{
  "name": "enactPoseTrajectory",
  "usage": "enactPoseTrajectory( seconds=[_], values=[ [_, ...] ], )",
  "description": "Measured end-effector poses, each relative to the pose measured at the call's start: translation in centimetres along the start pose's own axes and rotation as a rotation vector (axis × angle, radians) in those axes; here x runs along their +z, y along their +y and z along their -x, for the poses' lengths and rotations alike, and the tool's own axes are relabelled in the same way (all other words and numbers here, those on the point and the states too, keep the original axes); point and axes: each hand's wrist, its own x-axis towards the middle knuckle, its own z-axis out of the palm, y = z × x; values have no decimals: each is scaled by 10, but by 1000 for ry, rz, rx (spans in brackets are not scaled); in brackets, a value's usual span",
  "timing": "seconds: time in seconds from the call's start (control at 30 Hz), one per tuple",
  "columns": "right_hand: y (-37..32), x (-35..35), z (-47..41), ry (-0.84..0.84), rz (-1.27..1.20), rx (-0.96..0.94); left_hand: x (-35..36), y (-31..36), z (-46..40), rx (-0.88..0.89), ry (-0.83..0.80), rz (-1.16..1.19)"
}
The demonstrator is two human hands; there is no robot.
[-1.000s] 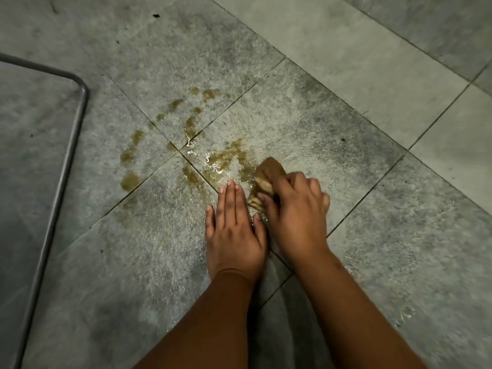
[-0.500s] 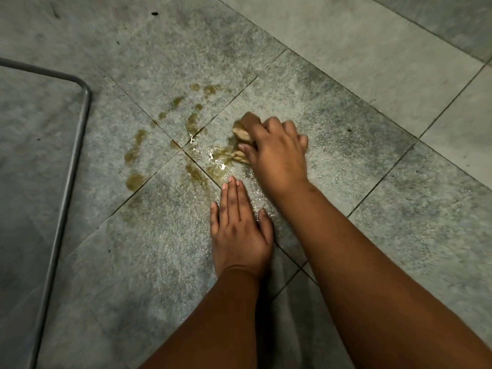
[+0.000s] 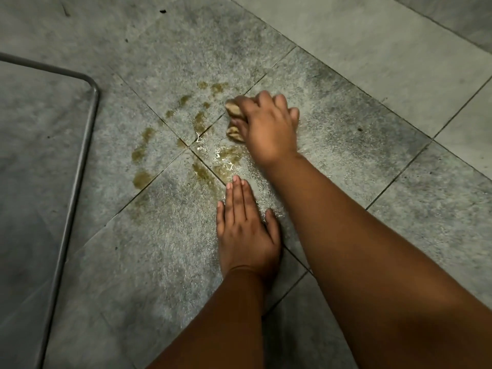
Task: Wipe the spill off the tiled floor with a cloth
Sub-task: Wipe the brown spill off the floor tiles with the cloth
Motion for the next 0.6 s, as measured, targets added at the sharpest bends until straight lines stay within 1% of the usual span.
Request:
enactPoseTrajectory(
  seconds=[0.1,0.2,0.3,0.37,0.43,0.6],
  values=[
    [0,-4,-4,-10,-11,-30,-1,1,0,0,12,3],
    [9,-15,34,-48,-71,-46,0,0,-1,-15,24,-8],
    [20,-24,82,-43,-21,-36,0,0,-2,-12,28,-20],
    [21,-23,98,-19,2,-2,1,0,-3,-11,32,-28],
    [16,-21,90,-3,-1,28,0,0,-2,-11,29,-29],
    [-3,-4,28,0,-19,50,-2,1,0,-14,7,0]
  ],
)
